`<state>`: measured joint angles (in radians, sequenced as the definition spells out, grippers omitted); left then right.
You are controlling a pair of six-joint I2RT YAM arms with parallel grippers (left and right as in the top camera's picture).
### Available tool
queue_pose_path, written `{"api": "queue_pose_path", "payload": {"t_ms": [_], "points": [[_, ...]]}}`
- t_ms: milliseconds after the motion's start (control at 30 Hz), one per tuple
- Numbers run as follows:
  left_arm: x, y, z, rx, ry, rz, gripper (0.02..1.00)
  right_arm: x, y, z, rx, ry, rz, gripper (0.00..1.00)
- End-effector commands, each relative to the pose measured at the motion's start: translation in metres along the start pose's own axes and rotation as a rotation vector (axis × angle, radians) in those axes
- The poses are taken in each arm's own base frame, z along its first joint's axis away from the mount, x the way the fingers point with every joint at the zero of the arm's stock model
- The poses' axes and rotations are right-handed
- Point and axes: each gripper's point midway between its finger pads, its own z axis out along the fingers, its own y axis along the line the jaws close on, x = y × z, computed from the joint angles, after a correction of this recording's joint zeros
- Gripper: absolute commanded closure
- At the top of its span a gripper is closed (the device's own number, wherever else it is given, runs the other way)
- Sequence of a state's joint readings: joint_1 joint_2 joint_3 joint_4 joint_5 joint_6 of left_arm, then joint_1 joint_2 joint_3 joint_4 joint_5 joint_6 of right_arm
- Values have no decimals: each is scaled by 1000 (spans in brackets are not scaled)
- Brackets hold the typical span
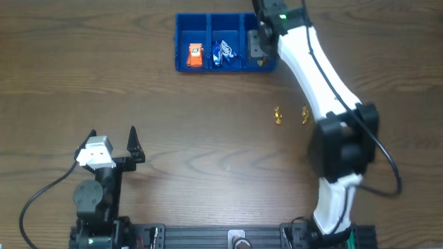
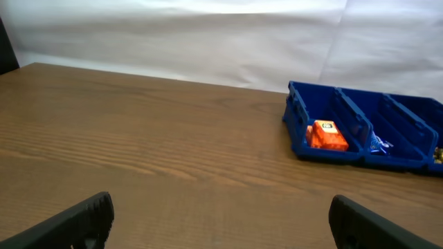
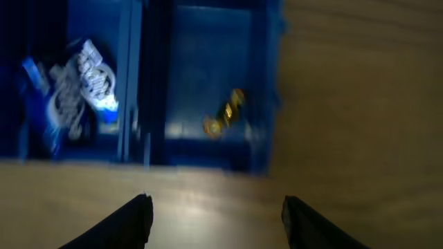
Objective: Sort Candies Into Trays
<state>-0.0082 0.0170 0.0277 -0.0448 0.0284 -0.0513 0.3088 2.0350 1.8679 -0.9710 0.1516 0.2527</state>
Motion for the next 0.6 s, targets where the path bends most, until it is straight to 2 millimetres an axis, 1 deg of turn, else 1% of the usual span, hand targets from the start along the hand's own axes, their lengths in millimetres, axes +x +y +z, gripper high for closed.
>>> {"api": "queue_pose_path", "payload": {"t_ms": [33, 67, 133, 167, 267, 367, 433, 600], "points": [[18, 4, 1, -16, 52, 4, 20, 56, -19, -24, 11, 22, 52, 378], [18, 4, 1, -16, 52, 4, 20, 69, -21, -18, 16, 43, 58, 384], [18, 4, 1, -16, 52, 4, 20, 108, -26, 4, 37, 117, 72, 391], [18, 4, 1, -16, 52, 4, 23, 123, -29, 14, 45, 148, 76, 397], [18, 4, 1, -16, 52, 4, 20, 155, -29, 43, 31, 202, 87, 408], [18, 4, 1, -16, 52, 4, 20, 173, -29, 59, 7, 239, 118, 426], [18, 4, 1, -16, 52, 4, 20, 178, -31, 63, 11, 246, 120, 426], [18, 4, 1, -16, 52, 4, 20, 179, -32, 68, 15, 243, 122, 426]]}}
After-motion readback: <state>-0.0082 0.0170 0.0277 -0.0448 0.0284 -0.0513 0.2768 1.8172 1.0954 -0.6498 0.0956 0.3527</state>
